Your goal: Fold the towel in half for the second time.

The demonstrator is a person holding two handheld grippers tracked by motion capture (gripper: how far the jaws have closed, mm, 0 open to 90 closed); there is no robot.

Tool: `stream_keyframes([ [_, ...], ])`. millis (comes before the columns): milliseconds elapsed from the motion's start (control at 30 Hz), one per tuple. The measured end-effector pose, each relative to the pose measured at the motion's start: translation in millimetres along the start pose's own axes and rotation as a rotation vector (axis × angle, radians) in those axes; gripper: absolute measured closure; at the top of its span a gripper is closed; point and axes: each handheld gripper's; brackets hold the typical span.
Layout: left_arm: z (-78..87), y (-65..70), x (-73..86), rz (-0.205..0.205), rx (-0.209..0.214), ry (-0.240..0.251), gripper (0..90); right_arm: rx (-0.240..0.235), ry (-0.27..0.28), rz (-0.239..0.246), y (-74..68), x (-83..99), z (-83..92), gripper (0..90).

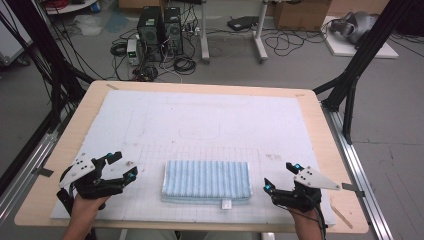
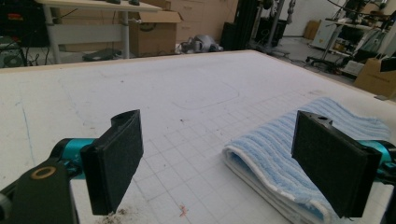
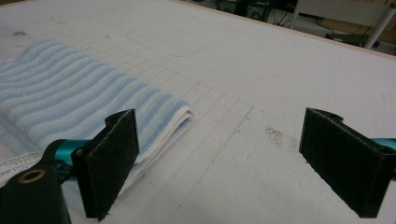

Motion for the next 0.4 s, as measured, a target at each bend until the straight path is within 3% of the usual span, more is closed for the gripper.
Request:
stream_keyframes([
  [400,-0.5,-0.2,0.1,0.004,0.001,-0.003,17.3,0.013,0.011,-0.003,2.6,-0.4,3.3,11.3],
])
Point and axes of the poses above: each handheld gripper's, and its own axes: z roughly backward along the jaws, x roughly out of its underside, y roughly to its right, and after that the axes turned 1 degree about y, right-handed
